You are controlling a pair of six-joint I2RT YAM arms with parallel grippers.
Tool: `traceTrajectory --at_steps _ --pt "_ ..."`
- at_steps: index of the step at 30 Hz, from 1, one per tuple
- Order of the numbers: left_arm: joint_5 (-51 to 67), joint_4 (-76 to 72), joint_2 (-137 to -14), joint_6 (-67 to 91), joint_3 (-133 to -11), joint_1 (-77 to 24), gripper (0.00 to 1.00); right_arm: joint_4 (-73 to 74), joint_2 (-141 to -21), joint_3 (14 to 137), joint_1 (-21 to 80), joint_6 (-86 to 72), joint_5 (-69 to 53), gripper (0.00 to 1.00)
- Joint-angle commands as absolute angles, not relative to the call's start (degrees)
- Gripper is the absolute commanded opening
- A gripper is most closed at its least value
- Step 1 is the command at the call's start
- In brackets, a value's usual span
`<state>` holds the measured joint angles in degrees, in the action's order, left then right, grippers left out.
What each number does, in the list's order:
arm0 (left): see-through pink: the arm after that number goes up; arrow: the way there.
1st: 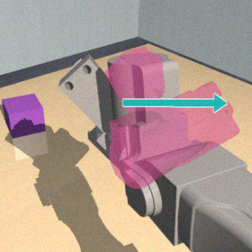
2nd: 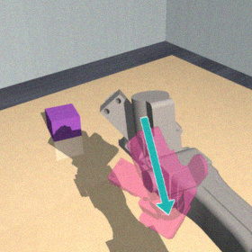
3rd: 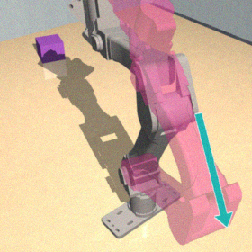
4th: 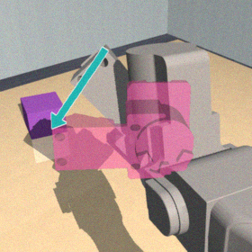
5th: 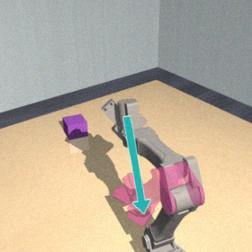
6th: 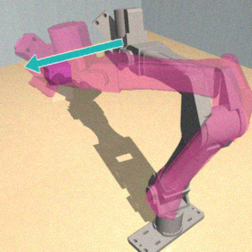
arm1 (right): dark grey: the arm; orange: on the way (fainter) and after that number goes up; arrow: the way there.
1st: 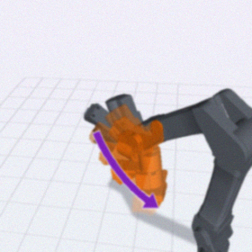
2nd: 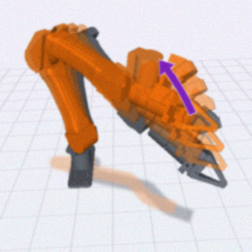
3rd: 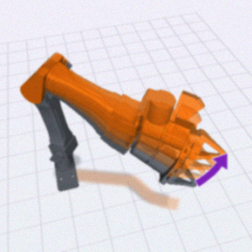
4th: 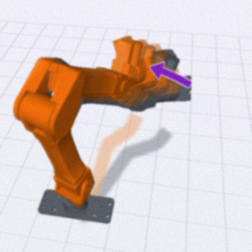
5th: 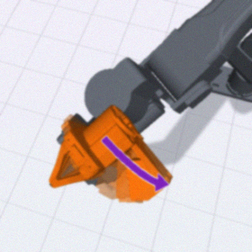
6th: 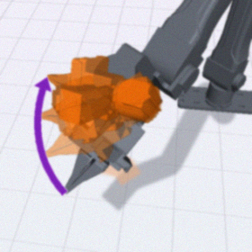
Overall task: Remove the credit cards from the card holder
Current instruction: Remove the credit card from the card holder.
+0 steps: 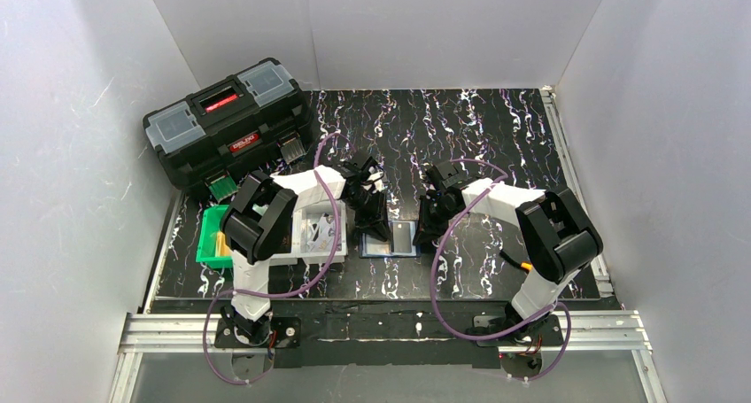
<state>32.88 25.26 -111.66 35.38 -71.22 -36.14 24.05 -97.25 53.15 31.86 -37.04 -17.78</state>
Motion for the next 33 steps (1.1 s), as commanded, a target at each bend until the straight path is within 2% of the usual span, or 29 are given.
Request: traceTrajectory --at_steps 1,15,21,33 --pt "34.5 25.2 -111.3 35.7 -72.3 -36.9 0.19 24.4 -100.5 52.8 32.2 -35.3 -13.3 0.07" --pt "35.0 24.6 -113.2 36.4 -73.2 -37.8 0.14 24.4 -101.0 53.0 32.2 -35.2 -13.3 0.07" --pt "34.1 25.1 -112.8 36.4 -73.1 -37.8 0.0 24.3 -100.8 52.8 32.2 -35.3 -13.2 0.07" --pt "31.6 31.1 -109.5 33.1 -72.4 -34.8 0.0 24.2 -100.7 52.2 32.2 -35.5 -12.8 0.07"
